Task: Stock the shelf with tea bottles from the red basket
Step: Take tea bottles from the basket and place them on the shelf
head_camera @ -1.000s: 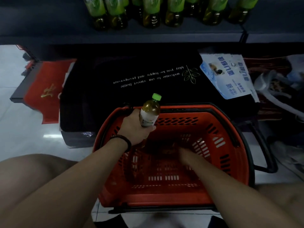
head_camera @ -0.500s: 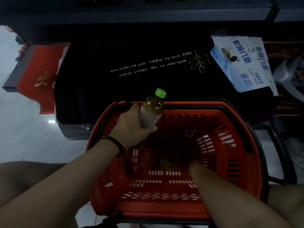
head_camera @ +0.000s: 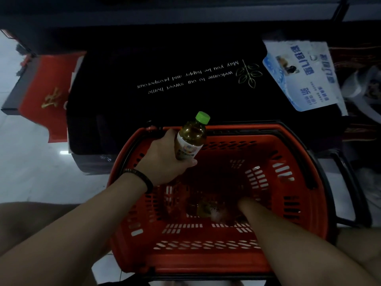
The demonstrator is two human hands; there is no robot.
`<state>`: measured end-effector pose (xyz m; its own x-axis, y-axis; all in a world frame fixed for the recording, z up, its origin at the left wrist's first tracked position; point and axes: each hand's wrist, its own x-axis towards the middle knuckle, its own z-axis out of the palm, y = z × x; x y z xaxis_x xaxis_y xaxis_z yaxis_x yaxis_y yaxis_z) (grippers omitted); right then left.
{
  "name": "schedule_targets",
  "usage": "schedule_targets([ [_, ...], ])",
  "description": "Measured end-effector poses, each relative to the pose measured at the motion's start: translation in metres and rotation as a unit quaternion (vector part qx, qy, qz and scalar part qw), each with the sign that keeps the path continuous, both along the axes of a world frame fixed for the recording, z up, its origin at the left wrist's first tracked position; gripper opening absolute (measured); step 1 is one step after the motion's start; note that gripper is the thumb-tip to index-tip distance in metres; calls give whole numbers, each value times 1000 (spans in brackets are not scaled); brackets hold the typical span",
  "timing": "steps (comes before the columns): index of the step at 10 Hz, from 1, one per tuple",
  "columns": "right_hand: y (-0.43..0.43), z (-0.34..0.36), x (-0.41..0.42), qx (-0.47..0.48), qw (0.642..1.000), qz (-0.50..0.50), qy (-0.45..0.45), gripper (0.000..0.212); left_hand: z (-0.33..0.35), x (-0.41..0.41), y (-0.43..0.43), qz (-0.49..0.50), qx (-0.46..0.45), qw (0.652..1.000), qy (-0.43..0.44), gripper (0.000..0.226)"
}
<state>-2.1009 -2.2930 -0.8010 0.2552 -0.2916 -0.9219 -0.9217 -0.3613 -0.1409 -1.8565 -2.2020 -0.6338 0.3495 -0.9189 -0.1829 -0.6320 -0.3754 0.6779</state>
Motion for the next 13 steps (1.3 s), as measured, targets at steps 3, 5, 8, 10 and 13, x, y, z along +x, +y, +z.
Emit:
schedule_targets([
  [3, 5, 106, 24, -26, 999, 15, -41, 55, 7, 2, 9, -31, 41, 999, 6, 68],
  [5, 5, 134, 10, -109, 970, -45, -212, 61, 15, 3, 18, -34, 47, 998, 18, 74],
  [8, -2, 186, 14, -92, 749, -337, -563, 45, 48, 10, 31, 7, -8, 997, 72, 49],
  [10, -4, 238, 28, 46, 601, -500, -622, 36, 90, -2, 21, 67, -64, 974, 209, 42],
  [13, -24, 338, 33, 76, 684, -419, -592, 58, 143, -42, -14, 90, -93, 873, 470, 40],
])
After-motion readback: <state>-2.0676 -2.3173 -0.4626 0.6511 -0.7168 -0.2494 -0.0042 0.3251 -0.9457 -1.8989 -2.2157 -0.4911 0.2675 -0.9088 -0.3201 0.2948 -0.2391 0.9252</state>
